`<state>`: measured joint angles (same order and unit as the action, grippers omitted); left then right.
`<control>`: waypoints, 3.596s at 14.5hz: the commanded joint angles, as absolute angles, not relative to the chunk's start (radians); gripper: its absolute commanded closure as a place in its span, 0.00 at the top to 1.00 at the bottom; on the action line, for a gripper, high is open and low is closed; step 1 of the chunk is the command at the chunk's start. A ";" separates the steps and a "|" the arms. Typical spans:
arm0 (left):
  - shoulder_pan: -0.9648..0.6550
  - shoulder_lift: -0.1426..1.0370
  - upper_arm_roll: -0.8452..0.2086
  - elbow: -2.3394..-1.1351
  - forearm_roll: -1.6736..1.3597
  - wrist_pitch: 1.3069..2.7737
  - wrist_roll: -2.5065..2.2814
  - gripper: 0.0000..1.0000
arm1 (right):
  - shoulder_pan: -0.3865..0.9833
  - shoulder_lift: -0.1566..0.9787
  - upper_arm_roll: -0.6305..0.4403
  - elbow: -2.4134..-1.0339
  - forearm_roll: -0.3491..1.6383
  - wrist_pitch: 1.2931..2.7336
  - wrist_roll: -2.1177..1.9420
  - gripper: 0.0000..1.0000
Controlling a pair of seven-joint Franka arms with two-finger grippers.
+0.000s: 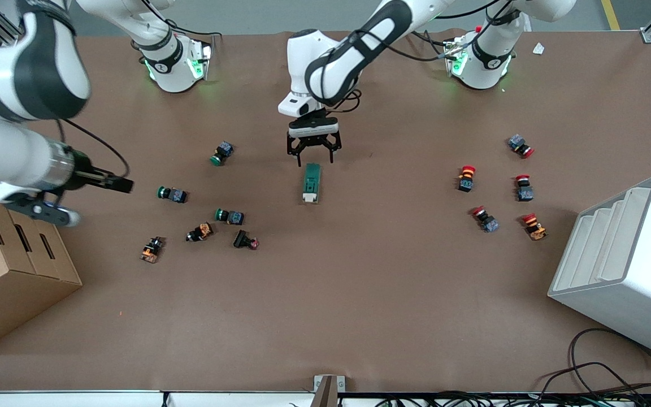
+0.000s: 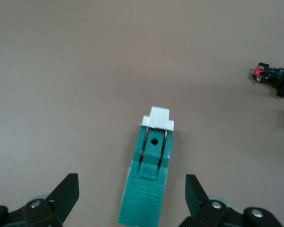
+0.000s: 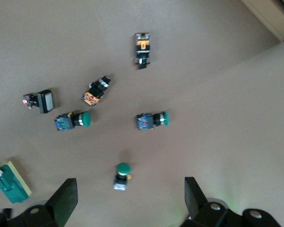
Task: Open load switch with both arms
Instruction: 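Reach the right gripper to the white handle while the left gripper holds, then press the white handle down into the switch with the right gripper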
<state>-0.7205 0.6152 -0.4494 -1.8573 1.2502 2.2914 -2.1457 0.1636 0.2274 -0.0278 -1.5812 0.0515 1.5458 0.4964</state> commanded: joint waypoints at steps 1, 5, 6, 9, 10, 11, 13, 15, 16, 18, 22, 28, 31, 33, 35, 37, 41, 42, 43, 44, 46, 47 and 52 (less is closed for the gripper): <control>-0.738 0.653 -0.445 -1.868 1.415 2.292 -2.265 0.99 | 0.213 0.281 -0.032 -1.577 0.103 1.591 0.628 1.00; -0.799 0.698 -0.443 -1.867 1.492 2.180 -2.324 0.99 | 0.294 0.356 -0.032 -1.577 0.153 1.667 0.825 1.00; -0.814 0.713 -0.439 -1.867 1.527 2.152 -2.357 0.99 | 0.320 0.371 -0.032 -1.577 0.155 1.686 0.871 1.00; -0.839 0.756 -0.439 -1.867 1.667 2.080 -2.505 0.99 | 0.394 0.420 -0.032 -1.575 0.156 1.738 1.004 1.00; -0.845 0.774 -0.437 -1.867 1.715 2.053 -2.537 0.98 | 0.414 0.442 -0.032 -1.575 0.167 1.762 1.059 1.00; -0.845 0.794 -0.437 -1.867 1.754 2.024 -2.554 0.98 | 0.431 0.460 -0.032 -1.575 0.181 1.788 1.099 1.00; -0.853 0.824 -0.437 -1.867 1.822 1.988 -2.588 0.98 | 0.469 0.498 -0.032 -1.574 0.201 1.836 1.165 1.00; -0.859 0.830 -0.437 -1.865 1.844 1.967 -2.592 0.98 | 0.504 0.538 -0.032 -1.572 0.213 1.879 1.225 1.00; -0.876 0.830 -0.434 -1.864 1.848 1.965 -2.592 0.98 | 0.520 0.561 -0.032 -1.569 0.215 1.893 1.264 1.00; -0.880 0.836 -0.433 -1.856 1.853 1.944 -2.595 0.98 | 0.557 0.595 -0.031 -1.568 0.215 1.927 1.359 1.00; -0.881 0.885 -0.433 -1.856 1.945 1.885 -2.649 0.98 | 0.603 0.647 0.000 -1.565 0.225 1.982 1.575 1.00; -0.896 0.913 -0.434 -1.855 1.965 1.853 -2.663 0.98 | 0.632 0.704 0.009 -1.556 0.271 2.045 1.795 1.00; -0.908 0.925 -0.433 -1.856 1.967 1.844 -2.661 0.98 | 0.640 0.721 0.009 -1.555 0.305 2.045 1.821 1.00; -0.908 0.925 -0.434 -1.856 1.967 1.845 -2.660 0.98 | 0.649 0.732 0.009 -1.554 0.307 2.045 1.847 1.00; -0.908 0.925 -0.434 -1.856 1.965 1.845 -2.657 0.98 | 0.655 0.732 0.035 -1.554 0.307 2.043 1.879 1.00; -0.910 0.928 -0.434 -1.858 1.967 1.845 -2.657 0.98 | 0.657 0.730 0.058 -1.554 0.305 2.040 1.911 1.00; -0.914 0.933 -0.434 -1.858 1.965 1.844 -2.648 0.98 | 0.644 0.724 0.072 -1.513 0.305 1.965 1.922 1.00; -0.914 0.933 -0.434 -1.858 1.965 1.844 -2.639 0.98 | 0.640 0.724 0.072 -1.487 0.305 1.924 1.921 1.00; -0.916 0.934 -0.434 -1.858 1.965 1.844 -2.629 0.98 | 0.638 0.724 0.072 -1.470 0.305 1.886 1.921 1.00; -0.916 0.937 -0.434 -1.859 1.965 1.844 -2.623 0.98 | 0.640 0.723 0.074 -1.465 0.305 1.859 1.921 1.00; -0.917 0.940 -0.434 -1.858 1.965 1.844 -2.620 0.98 | 0.647 0.719 0.075 -1.465 0.307 1.826 1.921 1.00; -0.920 0.940 -0.434 -1.858 1.965 1.844 -2.620 0.98 | 0.652 0.719 0.077 -1.465 0.314 1.819 1.921 1.00; -0.922 0.940 -0.434 -1.858 1.965 1.844 -2.620 0.98 | 0.657 0.719 0.104 -1.476 0.327 1.767 1.922 1.00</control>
<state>-0.9036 0.9051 -0.4354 -1.8657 1.9590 1.8291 -2.6090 0.6546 0.7248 0.0861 -1.4562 0.3069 1.7785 1.9080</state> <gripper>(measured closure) 0.018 0.000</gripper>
